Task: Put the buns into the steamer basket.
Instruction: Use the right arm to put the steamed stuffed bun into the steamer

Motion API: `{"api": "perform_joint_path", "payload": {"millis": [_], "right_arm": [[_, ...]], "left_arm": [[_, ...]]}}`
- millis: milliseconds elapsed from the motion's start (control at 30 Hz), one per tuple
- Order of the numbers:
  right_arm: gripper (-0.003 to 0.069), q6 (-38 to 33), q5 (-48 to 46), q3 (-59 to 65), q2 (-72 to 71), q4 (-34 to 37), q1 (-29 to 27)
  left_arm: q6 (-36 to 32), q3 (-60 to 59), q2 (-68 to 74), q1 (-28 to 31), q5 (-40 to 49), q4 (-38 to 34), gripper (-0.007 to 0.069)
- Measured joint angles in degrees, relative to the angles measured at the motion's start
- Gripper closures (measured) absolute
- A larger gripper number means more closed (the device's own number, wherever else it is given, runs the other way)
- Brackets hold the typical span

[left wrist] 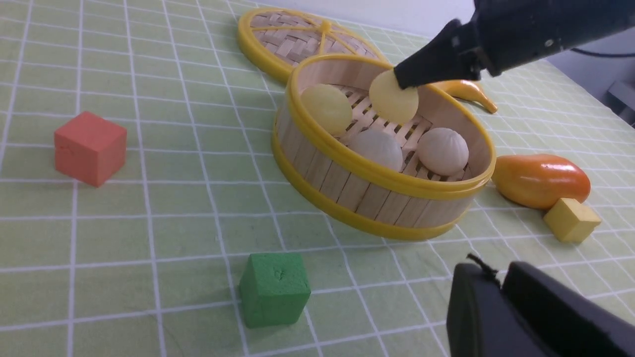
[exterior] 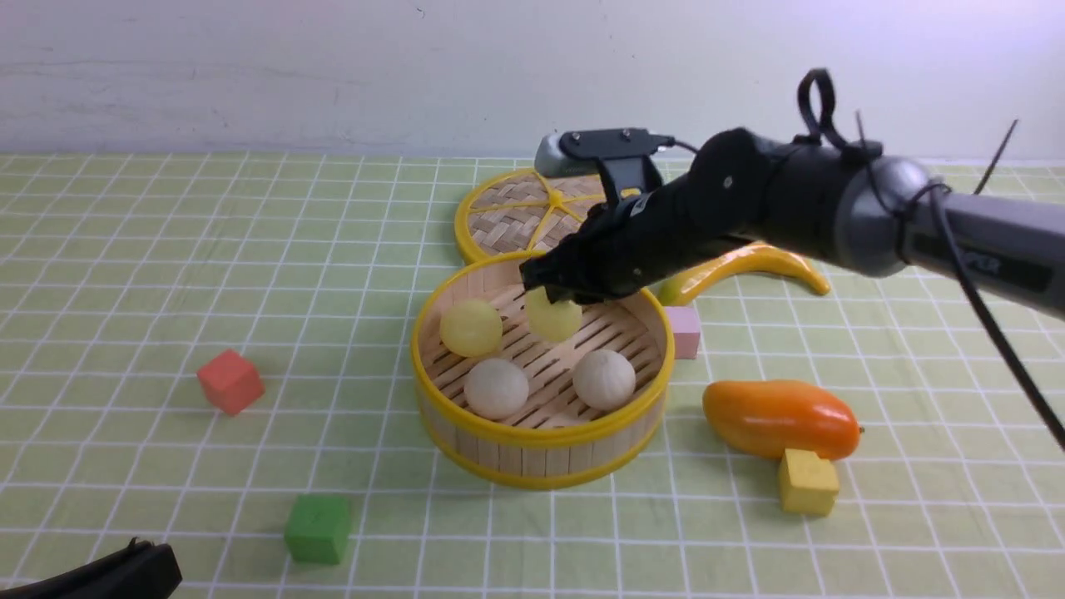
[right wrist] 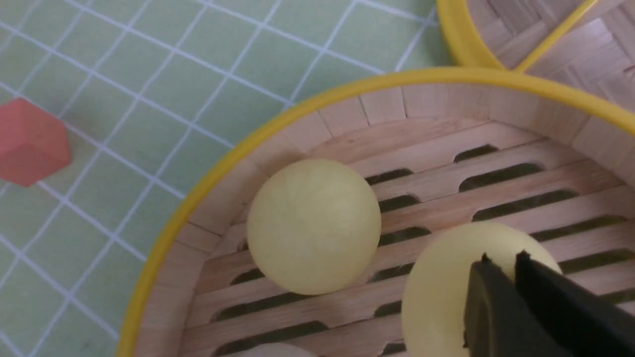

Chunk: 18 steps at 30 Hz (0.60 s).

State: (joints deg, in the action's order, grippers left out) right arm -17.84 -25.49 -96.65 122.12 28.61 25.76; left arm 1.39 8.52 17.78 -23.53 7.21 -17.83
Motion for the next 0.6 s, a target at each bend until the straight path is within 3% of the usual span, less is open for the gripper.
{"api": "perform_joint_path", "payload": {"millis": [100,167,200,233,400,467,600], "right_arm": [[0.0525,0.0,1.6,0.0,1.5,-0.2,0.0],[0.0430,0.0,2.5,0.0,1.8,-0.2,0.0],[0.0430,0.0,2.5,0.0,1.8,-0.2,0.0],[0.0363,0.0,1.9,0.0,1.1,-0.2,0.0],[0.0232,0.2,-6.1,0.0,-5.1,-1.0,-0.1],[0.0225,2.1,-12.0,0.0,-9.8,-3.3,-0.1],[0.0284,8.1,-22.4,0.0,-17.5,-10.1,0.0]], "left_arm": [[0.0,0.0,0.0,0.0,0.0,0.0,0.0550],[0.0,0.0,0.0,0.0,0.0,0.0,0.0549],[0.0,0.0,0.0,0.0,0.0,0.0,0.0549],[0.0,0.0,0.0,0.0,0.0,0.0,0.0546],[0.0,0.0,0.0,0.0,0.0,0.0,0.0540],[0.0,0.0,0.0,0.0,0.0,0.0,0.0540],[0.0,0.0,0.0,0.0,0.0,0.0,0.0540]]}}
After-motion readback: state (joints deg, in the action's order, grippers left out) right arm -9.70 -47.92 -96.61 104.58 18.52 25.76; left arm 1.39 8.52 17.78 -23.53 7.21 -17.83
